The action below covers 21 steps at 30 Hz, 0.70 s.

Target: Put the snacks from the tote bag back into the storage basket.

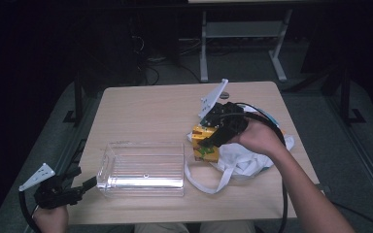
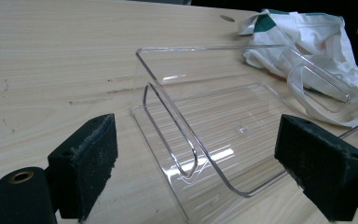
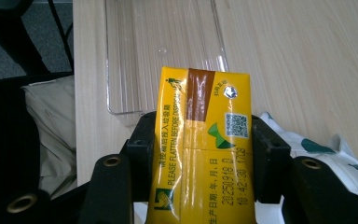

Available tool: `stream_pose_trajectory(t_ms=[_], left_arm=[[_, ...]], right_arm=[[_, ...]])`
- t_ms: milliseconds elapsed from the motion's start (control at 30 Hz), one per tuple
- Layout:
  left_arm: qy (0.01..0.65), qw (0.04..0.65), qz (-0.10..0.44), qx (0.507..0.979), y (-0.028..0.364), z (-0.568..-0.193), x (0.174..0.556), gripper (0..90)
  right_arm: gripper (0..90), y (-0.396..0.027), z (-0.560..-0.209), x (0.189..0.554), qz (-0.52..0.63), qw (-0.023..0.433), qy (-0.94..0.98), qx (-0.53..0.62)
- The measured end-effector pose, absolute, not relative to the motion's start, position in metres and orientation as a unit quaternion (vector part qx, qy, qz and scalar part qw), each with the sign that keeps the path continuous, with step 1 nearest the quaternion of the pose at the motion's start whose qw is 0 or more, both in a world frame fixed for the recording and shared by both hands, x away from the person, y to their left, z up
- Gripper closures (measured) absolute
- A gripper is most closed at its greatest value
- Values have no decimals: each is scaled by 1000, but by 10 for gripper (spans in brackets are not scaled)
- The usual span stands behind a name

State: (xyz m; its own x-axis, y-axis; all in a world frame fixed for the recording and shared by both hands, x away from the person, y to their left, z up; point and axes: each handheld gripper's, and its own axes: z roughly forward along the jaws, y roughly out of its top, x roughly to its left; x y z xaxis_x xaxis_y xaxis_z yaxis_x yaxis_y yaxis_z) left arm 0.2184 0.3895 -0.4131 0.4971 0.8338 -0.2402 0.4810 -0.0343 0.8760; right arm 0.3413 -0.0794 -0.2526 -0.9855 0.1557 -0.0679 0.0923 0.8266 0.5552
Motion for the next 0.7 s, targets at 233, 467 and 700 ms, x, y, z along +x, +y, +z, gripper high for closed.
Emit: stream_pose_trajectory(t_ms=[233,467,700], left_arm=[[472,511,172,697,390,-413,218,128],[473,512,172,696,390,-413,218,128],[474,511,171,696,390,-414,219,128]], right_arm=[[519,-71,-252,339,284,55,955,58],[519,-58,-251,336,279,52,958,49],[519,-46,-250,333,283,49,957,42]])
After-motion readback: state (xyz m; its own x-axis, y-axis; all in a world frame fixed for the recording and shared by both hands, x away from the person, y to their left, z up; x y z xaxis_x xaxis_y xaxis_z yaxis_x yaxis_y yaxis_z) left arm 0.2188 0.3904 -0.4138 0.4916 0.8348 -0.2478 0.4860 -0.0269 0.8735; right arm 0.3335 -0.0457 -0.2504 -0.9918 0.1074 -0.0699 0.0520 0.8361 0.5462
